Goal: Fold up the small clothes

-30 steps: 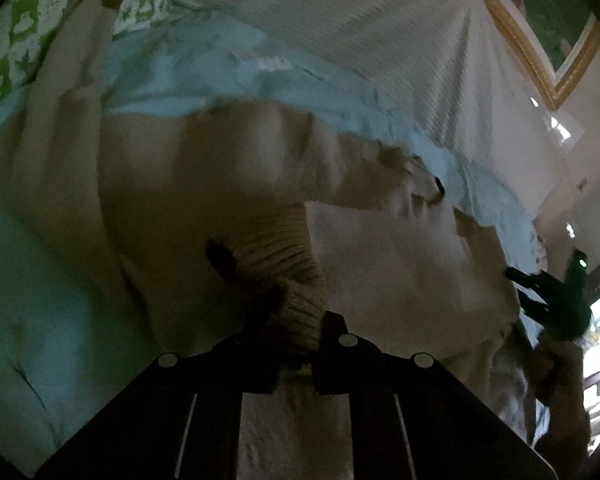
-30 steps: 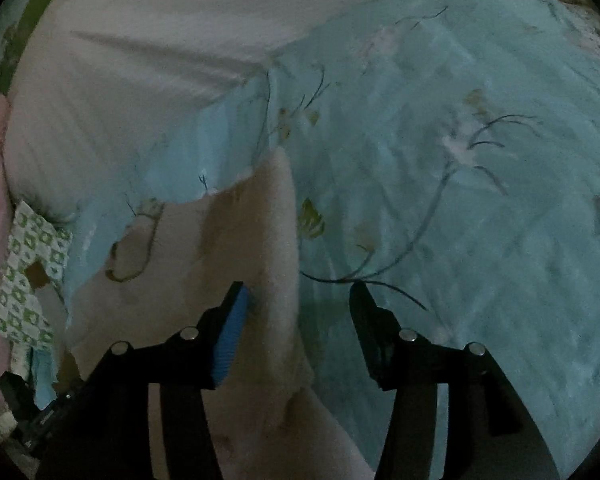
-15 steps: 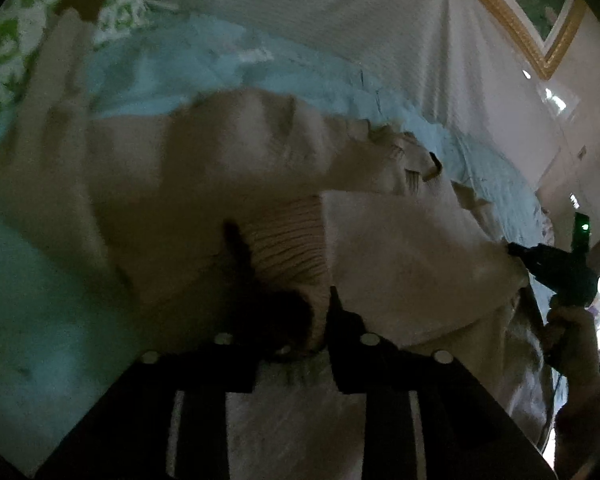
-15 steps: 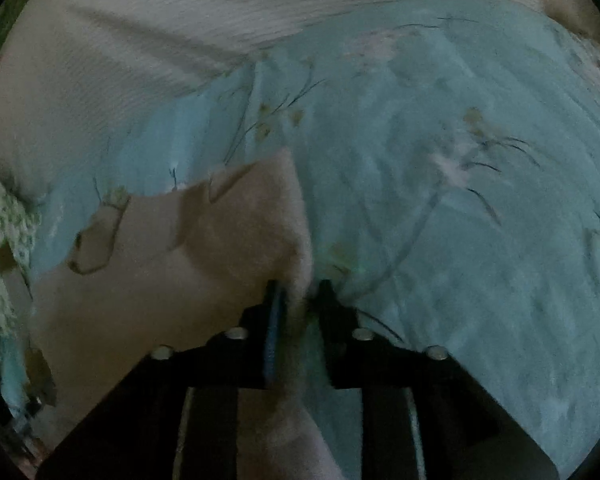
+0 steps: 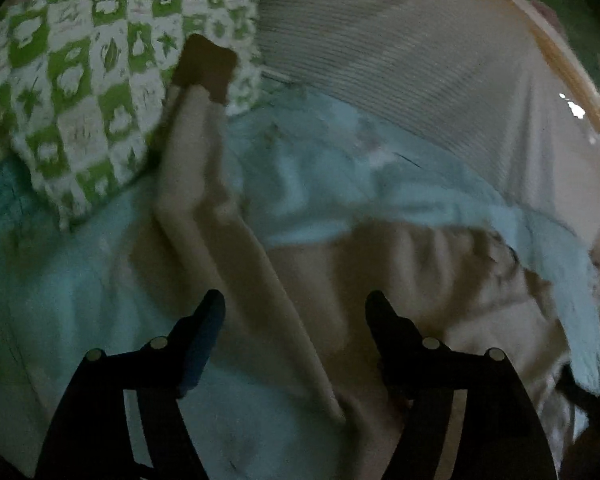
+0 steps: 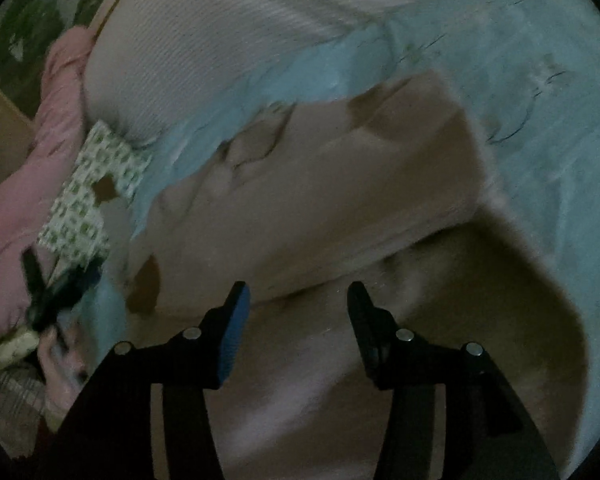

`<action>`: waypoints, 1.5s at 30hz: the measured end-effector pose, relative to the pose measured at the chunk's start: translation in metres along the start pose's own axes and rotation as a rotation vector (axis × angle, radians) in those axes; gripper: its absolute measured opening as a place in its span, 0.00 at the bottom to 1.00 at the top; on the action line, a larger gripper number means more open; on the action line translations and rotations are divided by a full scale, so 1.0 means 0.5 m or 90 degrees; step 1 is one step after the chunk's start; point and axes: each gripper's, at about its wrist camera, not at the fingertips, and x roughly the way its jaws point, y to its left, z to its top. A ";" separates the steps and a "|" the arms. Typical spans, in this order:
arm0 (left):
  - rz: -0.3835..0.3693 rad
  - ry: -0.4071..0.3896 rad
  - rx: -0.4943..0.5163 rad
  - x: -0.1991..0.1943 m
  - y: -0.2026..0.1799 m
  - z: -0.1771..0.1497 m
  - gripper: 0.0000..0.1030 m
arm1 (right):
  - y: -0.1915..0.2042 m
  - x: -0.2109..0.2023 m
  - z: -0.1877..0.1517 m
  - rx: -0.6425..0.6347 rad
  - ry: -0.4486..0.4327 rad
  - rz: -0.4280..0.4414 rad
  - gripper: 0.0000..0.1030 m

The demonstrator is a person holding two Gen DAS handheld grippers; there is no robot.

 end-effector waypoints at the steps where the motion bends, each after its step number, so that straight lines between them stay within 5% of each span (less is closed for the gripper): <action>1: 0.016 0.003 -0.003 0.016 0.004 0.021 0.71 | 0.009 0.007 -0.007 0.001 -0.001 0.007 0.51; 14: 0.190 0.096 0.018 0.260 0.048 0.155 0.74 | 0.083 0.066 -0.038 -0.011 0.037 0.069 0.51; 15: 0.191 0.095 0.017 0.268 0.050 0.159 0.68 | 0.085 0.067 -0.039 -0.014 0.038 0.071 0.51; 18: 0.182 0.092 0.010 0.272 0.056 0.172 0.10 | 0.086 0.071 -0.045 -0.021 0.044 0.067 0.51; 26: 0.021 0.008 0.028 0.125 -0.004 0.142 0.03 | 0.059 0.039 -0.051 0.005 0.020 0.068 0.51; 31: -0.110 -0.046 0.092 -0.001 -0.144 0.092 0.03 | 0.038 -0.001 -0.053 0.025 -0.008 0.065 0.51; 36: -0.233 -0.047 0.161 -0.060 -0.336 0.013 0.03 | 0.008 -0.043 -0.054 0.057 -0.039 0.059 0.51; 41: -0.281 -0.014 0.213 -0.041 -0.467 -0.075 0.03 | -0.031 -0.073 -0.054 0.087 -0.057 0.045 0.51; 45: -0.285 0.025 0.206 0.010 -0.478 -0.110 0.03 | -0.050 -0.085 -0.052 0.090 -0.058 0.052 0.51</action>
